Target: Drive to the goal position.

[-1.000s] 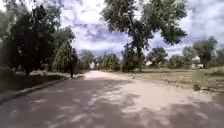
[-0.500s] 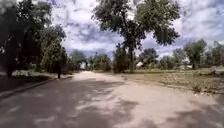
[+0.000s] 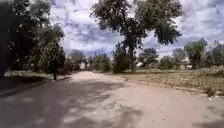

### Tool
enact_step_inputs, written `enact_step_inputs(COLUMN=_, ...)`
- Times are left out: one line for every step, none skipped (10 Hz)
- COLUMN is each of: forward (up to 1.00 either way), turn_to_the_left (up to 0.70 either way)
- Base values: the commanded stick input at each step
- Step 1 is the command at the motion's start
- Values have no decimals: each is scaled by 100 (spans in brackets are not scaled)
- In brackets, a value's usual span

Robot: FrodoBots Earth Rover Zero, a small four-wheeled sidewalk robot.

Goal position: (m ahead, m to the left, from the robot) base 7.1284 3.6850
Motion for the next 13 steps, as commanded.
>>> enact_step_inputs(forward=85, turn_to_the_left=0)
enact_step_inputs(forward=85, turn_to_the_left=0)
enact_step_inputs(forward=85, turn_to_the_left=0)
enact_step_inputs(forward=85, turn_to_the_left=30)
enact_step_inputs(forward=85, turn_to_the_left=17)
enact_step_inputs(forward=85, turn_to_the_left=5)
enact_step_inputs(forward=85, turn_to_the_left=3)
enact_step_inputs(forward=85, turn_to_the_left=0)
enact_step_inputs(forward=85, turn_to_the_left=0)
enact_step_inputs(forward=85, turn_to_the_left=0)
enact_step_inputs(forward=85, turn_to_the_left=0)
enact_step_inputs(forward=85, turn_to_the_left=0)
enact_step_inputs(forward=85, turn_to_the_left=0)
